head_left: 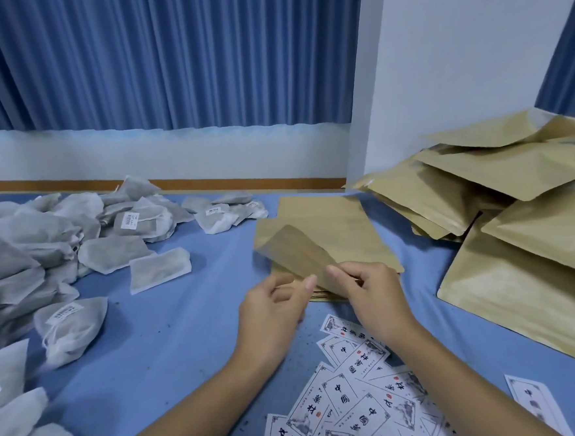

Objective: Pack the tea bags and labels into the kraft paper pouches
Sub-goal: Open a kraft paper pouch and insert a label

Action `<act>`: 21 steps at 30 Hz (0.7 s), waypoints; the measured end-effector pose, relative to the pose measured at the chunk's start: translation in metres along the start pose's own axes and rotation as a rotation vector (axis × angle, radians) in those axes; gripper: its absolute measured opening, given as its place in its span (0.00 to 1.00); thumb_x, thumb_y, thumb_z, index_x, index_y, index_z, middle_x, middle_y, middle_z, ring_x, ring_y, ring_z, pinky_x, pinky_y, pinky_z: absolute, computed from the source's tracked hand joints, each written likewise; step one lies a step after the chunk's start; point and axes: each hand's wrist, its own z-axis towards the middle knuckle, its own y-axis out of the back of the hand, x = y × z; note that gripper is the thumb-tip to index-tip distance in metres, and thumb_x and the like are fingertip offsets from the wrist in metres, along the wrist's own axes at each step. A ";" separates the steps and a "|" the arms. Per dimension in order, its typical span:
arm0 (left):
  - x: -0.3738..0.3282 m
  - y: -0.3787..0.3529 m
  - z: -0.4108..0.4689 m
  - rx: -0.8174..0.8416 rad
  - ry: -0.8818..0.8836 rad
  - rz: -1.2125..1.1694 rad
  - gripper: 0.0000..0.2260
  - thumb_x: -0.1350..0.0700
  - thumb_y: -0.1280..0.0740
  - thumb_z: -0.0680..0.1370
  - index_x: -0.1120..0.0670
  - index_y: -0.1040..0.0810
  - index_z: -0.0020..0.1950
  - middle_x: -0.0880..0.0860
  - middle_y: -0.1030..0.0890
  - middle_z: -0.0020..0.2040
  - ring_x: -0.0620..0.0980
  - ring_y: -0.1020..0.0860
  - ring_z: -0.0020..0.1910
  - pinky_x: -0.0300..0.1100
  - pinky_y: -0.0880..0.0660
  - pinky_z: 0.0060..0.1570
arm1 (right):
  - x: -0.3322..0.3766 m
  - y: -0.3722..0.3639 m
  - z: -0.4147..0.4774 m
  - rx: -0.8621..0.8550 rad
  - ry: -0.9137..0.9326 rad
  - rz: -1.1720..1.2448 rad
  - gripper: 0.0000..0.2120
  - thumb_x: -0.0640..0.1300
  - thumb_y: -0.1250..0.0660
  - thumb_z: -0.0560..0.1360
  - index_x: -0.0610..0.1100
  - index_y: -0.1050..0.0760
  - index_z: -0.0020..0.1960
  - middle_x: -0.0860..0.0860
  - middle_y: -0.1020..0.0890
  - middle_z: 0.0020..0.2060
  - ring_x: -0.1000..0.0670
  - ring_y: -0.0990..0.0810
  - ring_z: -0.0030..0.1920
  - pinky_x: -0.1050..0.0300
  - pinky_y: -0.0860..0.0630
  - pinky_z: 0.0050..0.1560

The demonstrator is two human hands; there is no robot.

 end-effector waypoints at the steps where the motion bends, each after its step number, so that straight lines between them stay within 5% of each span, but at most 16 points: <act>1: -0.001 -0.002 0.001 0.061 0.110 -0.105 0.27 0.37 0.24 0.68 0.56 0.20 0.57 0.56 0.14 0.41 0.48 0.15 0.44 0.44 0.18 0.47 | 0.003 -0.001 -0.001 0.047 0.001 0.051 0.18 0.52 0.34 0.81 0.41 0.22 0.38 0.47 0.29 0.28 0.57 0.35 0.33 0.54 0.35 0.35; 3: 0.000 -0.004 0.002 0.165 0.185 -0.253 0.28 0.41 0.26 0.69 0.60 0.20 0.59 0.58 0.14 0.48 0.51 0.15 0.53 0.39 0.19 0.50 | 0.008 -0.003 -0.003 0.193 -0.009 0.181 0.11 0.51 0.32 0.80 0.46 0.14 0.47 0.60 0.18 0.33 0.61 0.25 0.37 0.58 0.28 0.40; 5: 0.004 -0.002 0.001 0.199 0.189 -0.320 0.25 0.44 0.27 0.72 0.63 0.20 0.58 0.61 0.15 0.52 0.53 0.16 0.56 0.39 0.20 0.53 | 0.009 -0.003 -0.005 0.358 -0.047 0.318 0.09 0.50 0.31 0.80 0.52 0.14 0.56 0.58 0.13 0.47 0.62 0.18 0.49 0.64 0.25 0.50; 9: 0.008 0.006 0.002 0.222 0.179 -0.389 0.18 0.49 0.33 0.81 0.64 0.19 0.59 0.61 0.16 0.56 0.55 0.18 0.59 0.43 0.21 0.57 | 0.008 -0.004 -0.007 0.460 -0.076 0.408 0.13 0.49 0.27 0.77 0.51 0.16 0.60 0.56 0.16 0.58 0.55 0.19 0.63 0.52 0.28 0.69; 21: 0.010 0.004 0.000 0.189 0.177 -0.345 0.21 0.45 0.29 0.76 0.63 0.18 0.54 0.69 0.17 0.51 0.59 0.16 0.53 0.42 0.20 0.51 | 0.005 -0.003 -0.007 0.435 -0.044 0.369 0.21 0.53 0.20 0.68 0.52 0.16 0.60 0.59 0.17 0.59 0.56 0.20 0.63 0.55 0.28 0.68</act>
